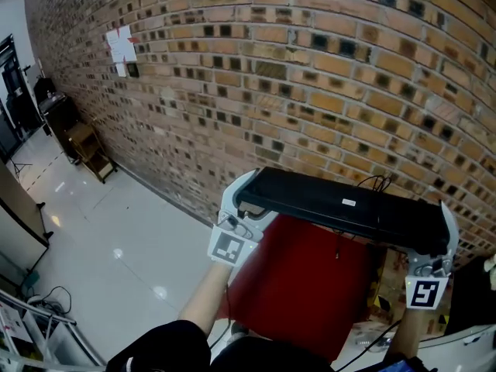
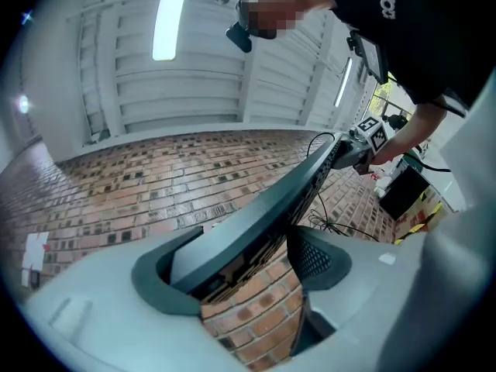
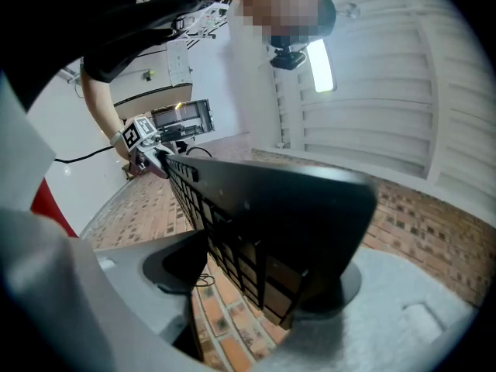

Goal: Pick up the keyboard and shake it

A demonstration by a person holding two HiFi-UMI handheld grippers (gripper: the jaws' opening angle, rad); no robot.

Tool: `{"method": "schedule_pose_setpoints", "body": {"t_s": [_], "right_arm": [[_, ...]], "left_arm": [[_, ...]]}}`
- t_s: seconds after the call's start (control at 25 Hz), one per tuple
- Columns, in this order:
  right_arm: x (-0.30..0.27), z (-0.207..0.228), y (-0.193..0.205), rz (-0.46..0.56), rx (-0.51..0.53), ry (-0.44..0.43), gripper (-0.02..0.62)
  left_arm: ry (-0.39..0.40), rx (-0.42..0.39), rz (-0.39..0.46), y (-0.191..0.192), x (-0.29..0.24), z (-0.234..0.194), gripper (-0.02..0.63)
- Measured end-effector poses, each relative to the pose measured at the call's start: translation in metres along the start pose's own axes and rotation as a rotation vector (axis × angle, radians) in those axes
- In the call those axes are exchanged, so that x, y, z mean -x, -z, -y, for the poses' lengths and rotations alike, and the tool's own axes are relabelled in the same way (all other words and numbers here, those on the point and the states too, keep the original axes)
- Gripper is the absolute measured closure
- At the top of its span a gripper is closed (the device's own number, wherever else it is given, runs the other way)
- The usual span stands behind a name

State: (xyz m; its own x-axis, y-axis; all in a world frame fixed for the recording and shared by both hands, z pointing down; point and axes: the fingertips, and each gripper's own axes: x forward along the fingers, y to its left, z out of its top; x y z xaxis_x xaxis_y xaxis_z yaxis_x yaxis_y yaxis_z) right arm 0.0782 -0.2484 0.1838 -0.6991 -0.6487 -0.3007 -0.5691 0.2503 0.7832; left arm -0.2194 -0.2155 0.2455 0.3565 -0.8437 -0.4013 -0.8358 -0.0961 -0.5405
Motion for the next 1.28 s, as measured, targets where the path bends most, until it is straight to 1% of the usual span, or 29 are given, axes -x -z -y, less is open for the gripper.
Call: {"method": "schedule_pose_setpoints", "body": {"t_s": [0.08,0.16,0.2,0.28,0.36,0.4,0.44,0.48,0.52,0.56,0.6,0.64,0.68,0.72,0.8,0.88,0.92,1.04,1.12,1.24,1.28], "right_arm": [[-0.003,-0.006,0.012,-0.038,-0.029,-0.016,0.272],[-0.005,-0.001,0.009,-0.021,-0.066,0.006,0.27],[-0.003,0.002,0.006,-0.019,-0.057,0.014,0.27],[0.003,0.005,-0.002,-0.016,0.011,0.008,0.27],[0.003,0.002,-0.006,0.023,0.041,-0.004,0.27],[-0.001,0.0,-0.004,0.044,0.032,-0.015,0.27],[-0.008,-0.003,0.004,0.045,0.026,-0.036,0.27],[-0.014,-0.007,0.017,0.004,0.037,-0.071,0.27],[-0.016,-0.011,0.032,-0.067,0.066,-0.109,0.27],[-0.014,-0.014,0.042,-0.126,0.09,-0.133,0.268],[-0.009,-0.014,0.044,-0.143,0.079,-0.128,0.268],[-0.002,-0.01,0.04,-0.11,0.015,-0.084,0.268],[0.006,-0.004,0.031,-0.045,-0.075,-0.015,0.268],[0.015,0.003,0.024,0.013,-0.139,0.052,0.267],[0.038,0.011,0.023,0.055,-0.172,0.134,0.256],[0.059,0.012,0.035,0.049,-0.2,0.171,0.252],[0.066,0.013,0.044,0.035,-0.22,0.18,0.25],[0.074,0.021,0.061,0.001,-0.256,0.205,0.245],[0.081,0.03,0.057,-0.005,-0.258,0.227,0.244],[0.105,0.038,0.044,-0.013,-0.228,0.263,0.242],[0.112,0.039,0.044,-0.017,-0.214,0.271,0.242]], "left_arm": [[0.014,0.008,-0.007,0.008,-0.004,0.004,0.256],[0.013,0.001,0.01,0.004,-0.008,0.002,0.256],[0.011,-0.008,0.01,0.0,-0.008,0.0,0.256],[0.002,-0.012,0.002,-0.006,-0.003,-0.001,0.256],[-0.015,0.036,0.007,-0.004,0.0,0.0,0.256],[-0.019,0.076,0.005,0.003,-0.002,0.002,0.256],[-0.016,0.109,-0.004,0.011,-0.008,0.003,0.255],[-0.003,0.122,-0.014,0.019,-0.015,0.005,0.256],[0.018,0.111,-0.02,0.023,-0.021,0.007,0.255],[0.041,0.085,-0.025,0.024,-0.025,0.01,0.256],[0.064,0.056,-0.029,0.021,-0.026,0.014,0.256],[0.082,0.028,-0.034,0.015,-0.027,0.017,0.256],[0.094,0.003,-0.038,0.007,-0.028,0.02,0.256],[0.102,-0.023,-0.04,-0.004,-0.028,0.022,0.256],[0.114,-0.083,-0.029,-0.029,-0.031,0.028,0.256],[0.148,-0.138,0.0,-0.05,-0.038,0.04,0.256],[0.173,-0.151,0.01,-0.054,-0.045,0.047,0.256],[0.227,-0.13,0.019,-0.05,-0.068,0.063,0.256],[0.232,-0.121,0.032,-0.056,-0.073,0.068,0.256],[0.24,-0.162,0.063,-0.078,-0.068,0.078,0.255],[0.244,-0.161,0.078,-0.082,-0.068,0.081,0.255]]}}
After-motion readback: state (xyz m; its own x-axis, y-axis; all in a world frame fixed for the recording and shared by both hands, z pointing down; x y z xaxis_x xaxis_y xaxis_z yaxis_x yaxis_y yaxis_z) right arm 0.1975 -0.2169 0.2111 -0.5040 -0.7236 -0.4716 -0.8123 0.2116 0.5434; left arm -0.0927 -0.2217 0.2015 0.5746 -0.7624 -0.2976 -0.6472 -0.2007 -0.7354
